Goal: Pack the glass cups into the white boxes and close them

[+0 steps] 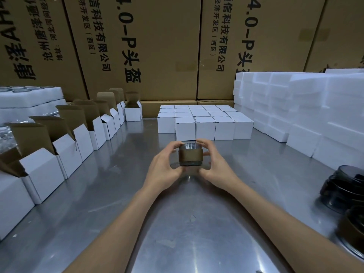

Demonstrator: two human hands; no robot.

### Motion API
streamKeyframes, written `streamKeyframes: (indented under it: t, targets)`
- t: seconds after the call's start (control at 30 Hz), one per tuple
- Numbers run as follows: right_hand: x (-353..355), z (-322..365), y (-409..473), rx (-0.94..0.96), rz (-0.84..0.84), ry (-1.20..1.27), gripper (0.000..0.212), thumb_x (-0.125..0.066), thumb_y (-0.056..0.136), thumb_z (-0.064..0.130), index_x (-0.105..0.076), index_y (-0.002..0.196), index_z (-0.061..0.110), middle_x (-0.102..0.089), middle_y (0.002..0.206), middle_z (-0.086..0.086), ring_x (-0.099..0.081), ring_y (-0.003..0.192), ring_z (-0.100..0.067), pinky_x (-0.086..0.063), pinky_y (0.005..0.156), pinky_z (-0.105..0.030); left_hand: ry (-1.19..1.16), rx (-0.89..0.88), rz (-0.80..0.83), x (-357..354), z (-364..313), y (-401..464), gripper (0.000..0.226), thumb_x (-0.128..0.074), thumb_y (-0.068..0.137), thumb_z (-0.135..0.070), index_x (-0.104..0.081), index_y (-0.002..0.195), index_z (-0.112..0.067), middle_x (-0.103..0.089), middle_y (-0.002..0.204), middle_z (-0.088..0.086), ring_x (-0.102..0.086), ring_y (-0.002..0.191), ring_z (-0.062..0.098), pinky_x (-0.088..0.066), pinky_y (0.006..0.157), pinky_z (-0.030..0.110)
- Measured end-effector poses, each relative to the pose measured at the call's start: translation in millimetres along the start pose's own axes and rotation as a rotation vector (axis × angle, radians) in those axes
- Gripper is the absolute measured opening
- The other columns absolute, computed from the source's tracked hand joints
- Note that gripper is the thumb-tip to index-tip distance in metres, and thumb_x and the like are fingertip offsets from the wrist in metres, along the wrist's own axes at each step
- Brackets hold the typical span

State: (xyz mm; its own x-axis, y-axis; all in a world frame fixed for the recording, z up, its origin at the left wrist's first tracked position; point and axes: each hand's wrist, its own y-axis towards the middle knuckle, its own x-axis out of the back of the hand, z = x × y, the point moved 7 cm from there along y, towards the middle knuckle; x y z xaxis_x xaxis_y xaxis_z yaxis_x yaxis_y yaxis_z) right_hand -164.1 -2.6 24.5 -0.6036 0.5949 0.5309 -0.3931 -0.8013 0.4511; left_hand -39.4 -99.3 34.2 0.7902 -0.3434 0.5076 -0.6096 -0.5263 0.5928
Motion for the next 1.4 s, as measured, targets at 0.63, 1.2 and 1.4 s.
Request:
streamKeyframes:
  t: [0.63, 1.2, 1.4]
  targets:
    - [7, 4, 0, 0.111, -0.130, -0.231, 0.063, -0.073, 0.075, 0.021, -0.040, 0.126, 0.036, -0.051, 0.125, 0.015, -0.045, 0.120, -0.010, -0.048, 0.092, -0.044, 0.080, -0.021, 0.009, 0, -5, -2, 0.059, -0.074, 0.073, -0.014, -0.047, 0.123, -0.029, -0.056, 0.124, -0.015, -0.050, 0.121, 0.008, -0.019, 0.116, 0.050]
    - [5, -5, 2, 0.052, -0.099, -0.210, 0.061, -0.072, 0.074, 0.015, -0.040, 0.123, 0.033, -0.050, 0.126, 0.009, -0.043, 0.121, -0.010, -0.046, 0.095, -0.041, 0.076, -0.065, 0.000, 1, -10, -2, 0.058, -0.076, 0.072, -0.011, -0.050, 0.121, -0.025, -0.055, 0.120, -0.014, -0.050, 0.115, 0.010, -0.034, 0.107, 0.052]
    - [4, 13, -2, 0.217, -0.148, -0.271, 0.063, -0.076, 0.077, 0.024, -0.047, 0.133, 0.034, -0.050, 0.126, 0.015, -0.043, 0.120, -0.012, -0.042, 0.092, -0.029, 0.178, -0.171, -0.015, 0, -18, -2, 0.064, -0.078, 0.073, -0.019, -0.048, 0.130, -0.024, -0.053, 0.127, -0.006, -0.046, 0.120, 0.016, -0.038, 0.105, 0.039]
